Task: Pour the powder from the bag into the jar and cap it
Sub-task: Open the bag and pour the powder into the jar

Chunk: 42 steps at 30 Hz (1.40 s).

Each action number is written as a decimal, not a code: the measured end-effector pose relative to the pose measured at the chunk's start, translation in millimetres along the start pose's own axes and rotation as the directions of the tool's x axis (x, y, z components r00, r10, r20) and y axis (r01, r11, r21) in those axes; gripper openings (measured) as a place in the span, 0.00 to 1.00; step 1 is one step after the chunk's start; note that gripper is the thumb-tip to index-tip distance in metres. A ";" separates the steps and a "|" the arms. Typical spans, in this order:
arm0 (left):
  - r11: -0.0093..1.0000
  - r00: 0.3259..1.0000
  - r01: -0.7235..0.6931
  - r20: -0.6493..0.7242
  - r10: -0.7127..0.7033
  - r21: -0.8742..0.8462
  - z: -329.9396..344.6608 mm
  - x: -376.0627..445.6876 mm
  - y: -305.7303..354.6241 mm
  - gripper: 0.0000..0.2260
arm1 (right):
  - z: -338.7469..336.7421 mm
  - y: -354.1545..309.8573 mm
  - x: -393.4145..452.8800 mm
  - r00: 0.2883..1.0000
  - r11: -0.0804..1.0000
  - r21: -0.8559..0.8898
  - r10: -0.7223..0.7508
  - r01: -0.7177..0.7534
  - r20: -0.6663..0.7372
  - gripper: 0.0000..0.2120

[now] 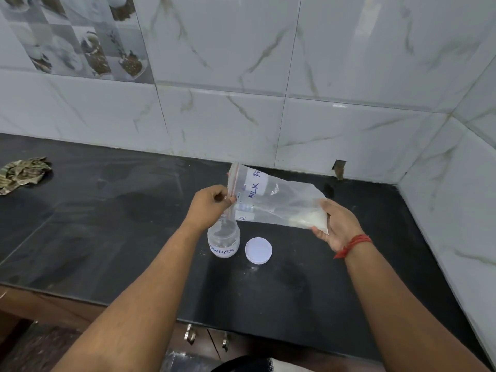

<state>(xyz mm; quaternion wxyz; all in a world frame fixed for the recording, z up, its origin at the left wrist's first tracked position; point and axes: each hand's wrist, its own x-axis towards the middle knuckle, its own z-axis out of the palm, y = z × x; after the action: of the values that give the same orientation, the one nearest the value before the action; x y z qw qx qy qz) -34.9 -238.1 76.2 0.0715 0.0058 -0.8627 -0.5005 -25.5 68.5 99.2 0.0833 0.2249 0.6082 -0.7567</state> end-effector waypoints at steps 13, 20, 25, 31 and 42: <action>0.976 0.982 0.176 -0.039 -0.183 -0.128 0.3 -16.2 -27.4 0.04 | 50.0 -43.4 -25.5 0.970 0.935 -0.262 -0.216 0.237 0.110 0.10; 0.943 0.975 0.195 -0.053 -0.216 -0.269 -0.3 -23.1 -45.0 0.09 | 72.9 -51.9 -36.0 0.935 0.857 -0.379 -0.291 0.349 0.203 0.10; 0.928 0.976 0.173 -0.067 -0.206 -0.331 2.3 -27.6 -47.4 0.11 | 85.0 -53.8 -43.4 0.911 0.797 -0.446 -0.320 0.406 0.259 0.12; 0.914 0.977 0.169 -0.057 -0.204 -0.369 5.1 -28.8 -50.7 0.10 | 94.7 -56.8 -51.7 0.883 0.723 -0.509 -0.359 0.467 0.301 0.14; 0.870 0.974 0.171 -0.057 -0.221 -0.462 9.0 -32.7 -54.2 0.12 | 107.1 -61.5 -67.5 0.857 0.658 -0.550 -0.375 0.515 0.353 0.14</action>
<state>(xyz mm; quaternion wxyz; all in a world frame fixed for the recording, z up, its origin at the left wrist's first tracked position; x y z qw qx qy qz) -7.0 -254.7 21.1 0.0661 0.1036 -0.7117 -0.6917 -16.0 -28.8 200.3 0.0276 -0.0532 0.8483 -0.5261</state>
